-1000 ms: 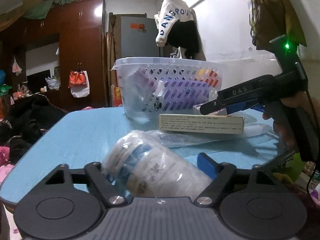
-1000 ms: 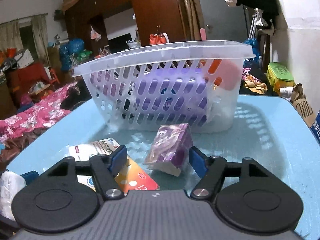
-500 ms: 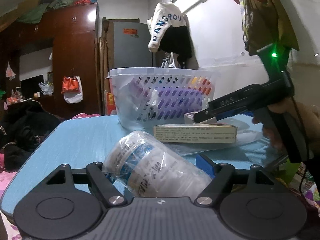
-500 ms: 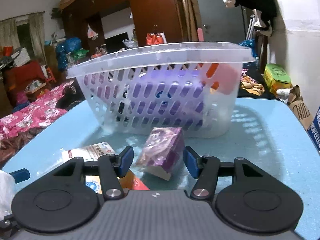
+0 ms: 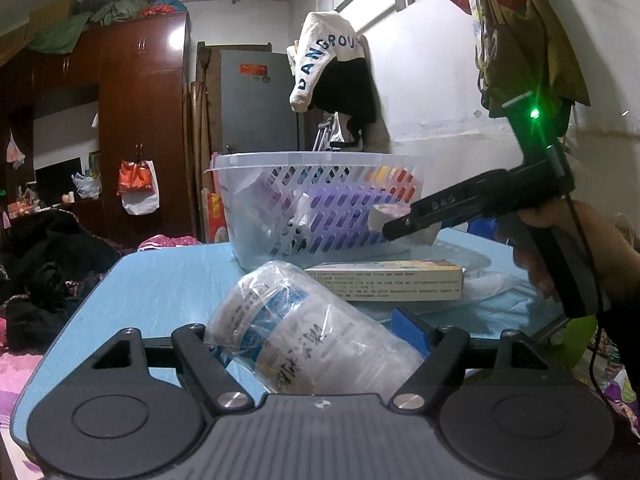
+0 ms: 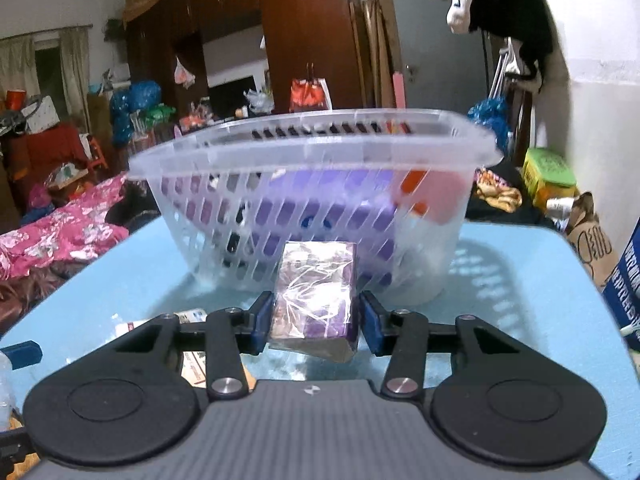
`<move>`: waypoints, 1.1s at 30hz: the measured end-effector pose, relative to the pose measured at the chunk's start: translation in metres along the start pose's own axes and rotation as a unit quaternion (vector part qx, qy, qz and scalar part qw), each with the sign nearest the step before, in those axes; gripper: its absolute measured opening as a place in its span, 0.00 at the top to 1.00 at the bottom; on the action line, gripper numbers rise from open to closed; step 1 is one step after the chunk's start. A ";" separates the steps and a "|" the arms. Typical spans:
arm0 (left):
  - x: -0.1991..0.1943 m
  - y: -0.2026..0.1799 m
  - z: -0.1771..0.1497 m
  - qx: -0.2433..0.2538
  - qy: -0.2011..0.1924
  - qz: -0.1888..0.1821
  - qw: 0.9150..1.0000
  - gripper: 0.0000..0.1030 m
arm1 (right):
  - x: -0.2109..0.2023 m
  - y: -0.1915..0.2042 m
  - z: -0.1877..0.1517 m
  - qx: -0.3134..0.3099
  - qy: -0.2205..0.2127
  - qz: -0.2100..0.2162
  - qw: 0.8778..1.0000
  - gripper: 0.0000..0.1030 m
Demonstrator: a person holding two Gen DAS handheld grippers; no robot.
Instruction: Organize objects
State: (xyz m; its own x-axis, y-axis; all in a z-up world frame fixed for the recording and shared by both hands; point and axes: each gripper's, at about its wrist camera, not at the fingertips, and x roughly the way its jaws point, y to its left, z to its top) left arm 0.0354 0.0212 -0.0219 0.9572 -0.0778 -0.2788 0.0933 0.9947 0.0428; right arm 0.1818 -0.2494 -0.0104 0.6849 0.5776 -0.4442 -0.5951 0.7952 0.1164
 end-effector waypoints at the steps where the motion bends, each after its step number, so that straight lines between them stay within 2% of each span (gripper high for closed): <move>1: 0.000 0.000 0.001 0.000 -0.001 0.000 1.000 0.21 | -0.003 0.000 0.001 -0.001 -0.005 -0.001 1.000 0.53; 10: 0.000 0.001 0.019 -0.004 -0.013 -0.005 1.000 0.21 | -0.040 -0.002 0.023 -0.009 -0.055 0.006 0.998 0.53; 13: 0.006 0.003 0.038 -0.006 -0.016 -0.014 1.000 0.21 | -0.049 0.000 0.038 -0.015 -0.070 0.006 0.997 0.53; 16: 0.019 0.007 0.072 -0.008 -0.020 -0.018 1.000 0.21 | -0.048 0.004 0.060 -0.027 -0.086 0.010 0.996 0.53; 20: 0.062 0.016 0.133 -0.016 -0.010 -0.010 1.000 0.21 | -0.027 0.013 0.093 -0.053 -0.099 -0.012 0.994 0.53; 24: 0.122 0.026 0.178 -0.030 0.029 0.001 0.999 0.21 | 0.009 0.008 0.116 -0.064 -0.091 -0.037 0.993 0.53; 29: 0.181 0.035 0.195 -0.046 0.069 0.020 0.996 0.21 | 0.035 -0.013 0.119 -0.046 -0.069 -0.047 0.995 0.53; 33: 0.201 0.041 0.190 -0.068 0.090 0.025 0.993 0.21 | 0.046 -0.023 0.114 -0.039 -0.056 -0.047 0.997 0.52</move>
State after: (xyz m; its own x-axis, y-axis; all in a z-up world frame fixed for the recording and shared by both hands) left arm 0.2840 0.0333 0.1064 0.8944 -0.0262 -0.4465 -0.0031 0.9979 -0.0648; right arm 0.2752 -0.2203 0.0676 0.7794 0.5212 -0.3478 -0.5537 0.8327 0.0070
